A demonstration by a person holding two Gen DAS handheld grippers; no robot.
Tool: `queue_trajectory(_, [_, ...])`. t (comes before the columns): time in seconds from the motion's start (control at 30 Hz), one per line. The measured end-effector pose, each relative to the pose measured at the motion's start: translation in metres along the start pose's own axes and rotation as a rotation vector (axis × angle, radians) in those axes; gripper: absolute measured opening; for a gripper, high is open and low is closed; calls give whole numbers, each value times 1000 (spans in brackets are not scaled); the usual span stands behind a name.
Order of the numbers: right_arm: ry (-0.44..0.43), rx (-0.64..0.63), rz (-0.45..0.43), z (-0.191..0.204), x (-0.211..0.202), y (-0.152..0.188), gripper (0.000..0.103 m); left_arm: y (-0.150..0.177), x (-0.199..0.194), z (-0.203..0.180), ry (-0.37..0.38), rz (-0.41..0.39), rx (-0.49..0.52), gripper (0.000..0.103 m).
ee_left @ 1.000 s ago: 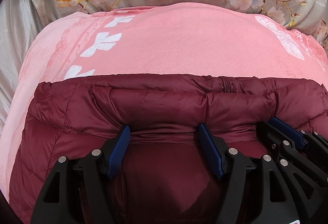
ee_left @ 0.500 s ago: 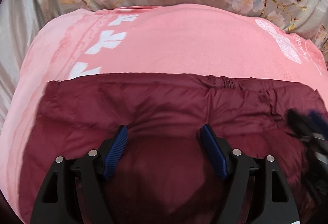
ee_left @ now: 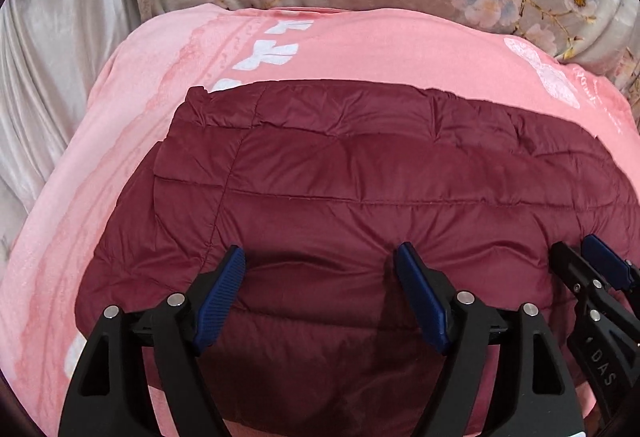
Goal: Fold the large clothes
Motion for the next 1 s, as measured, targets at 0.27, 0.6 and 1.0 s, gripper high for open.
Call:
queue_trajectory(0.27, [36, -29, 26, 7, 14, 6, 43, 7, 18, -3, 10, -21, -1, 76])
queue_trajectory(0.6, [44, -40, 37, 9, 18, 6, 44, 7, 22, -9, -12, -14, 21, 76])
queue_trajectory(1.0, [45, -33, 33, 8, 18, 6, 46, 8, 22, -9, -13, -21, 25, 76])
Point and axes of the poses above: each gripper's, at about its wrist camera, not at the fingertips, and x roughly the way its jaws point, z to its left, y to its underside, the point moved 1 cm from there along x, roughly the way its jaws point, and after that the axes turned 5 degrees about y, right-handed, at the moved point
